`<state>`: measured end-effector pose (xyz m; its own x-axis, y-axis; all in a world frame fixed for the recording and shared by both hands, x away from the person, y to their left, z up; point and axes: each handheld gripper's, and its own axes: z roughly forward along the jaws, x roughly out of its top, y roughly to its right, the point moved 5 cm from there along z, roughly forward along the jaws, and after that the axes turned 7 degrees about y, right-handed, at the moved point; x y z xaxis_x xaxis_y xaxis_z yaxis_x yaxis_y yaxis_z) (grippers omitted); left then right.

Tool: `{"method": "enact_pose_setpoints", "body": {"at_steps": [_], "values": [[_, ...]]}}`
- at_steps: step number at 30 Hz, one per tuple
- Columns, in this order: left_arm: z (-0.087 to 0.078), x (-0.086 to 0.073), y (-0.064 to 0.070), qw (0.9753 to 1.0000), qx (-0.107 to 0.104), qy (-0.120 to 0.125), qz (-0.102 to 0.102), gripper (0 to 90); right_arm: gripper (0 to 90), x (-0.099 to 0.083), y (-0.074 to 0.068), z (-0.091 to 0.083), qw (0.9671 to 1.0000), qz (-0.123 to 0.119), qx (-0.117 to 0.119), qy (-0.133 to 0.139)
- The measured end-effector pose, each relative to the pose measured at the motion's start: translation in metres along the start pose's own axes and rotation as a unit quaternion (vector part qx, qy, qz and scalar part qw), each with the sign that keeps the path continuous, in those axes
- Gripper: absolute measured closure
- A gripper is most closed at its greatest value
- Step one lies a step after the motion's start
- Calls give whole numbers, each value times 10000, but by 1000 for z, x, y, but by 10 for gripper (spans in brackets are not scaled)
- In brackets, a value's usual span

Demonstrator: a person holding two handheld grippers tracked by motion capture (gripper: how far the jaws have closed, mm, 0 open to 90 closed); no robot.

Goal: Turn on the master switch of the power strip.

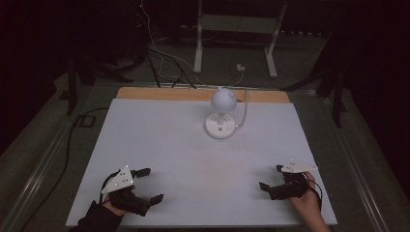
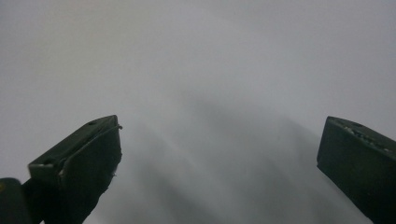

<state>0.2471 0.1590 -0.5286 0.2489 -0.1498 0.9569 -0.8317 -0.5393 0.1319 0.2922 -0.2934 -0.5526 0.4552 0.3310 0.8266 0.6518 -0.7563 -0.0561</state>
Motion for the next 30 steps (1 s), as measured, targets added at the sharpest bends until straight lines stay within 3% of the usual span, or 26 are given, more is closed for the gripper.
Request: {"method": "enact_pose_setpoints", "body": {"at_steps": [10, 16, 30], "values": [[0, 0, 0, 10000, 6, -7, 2, 1, 0, -21, 0, -15, 9997, -71, -157, -161], [0, 0, 0, 10000, -2, -18, 12, 1, 0, -29, 6, -18, 9996, 12, -202, -191], [0, 0, 0, 10000, 6, -19, 9, 1, 0, -25, 6, -17, 9996, 0, -251, -101]]}}
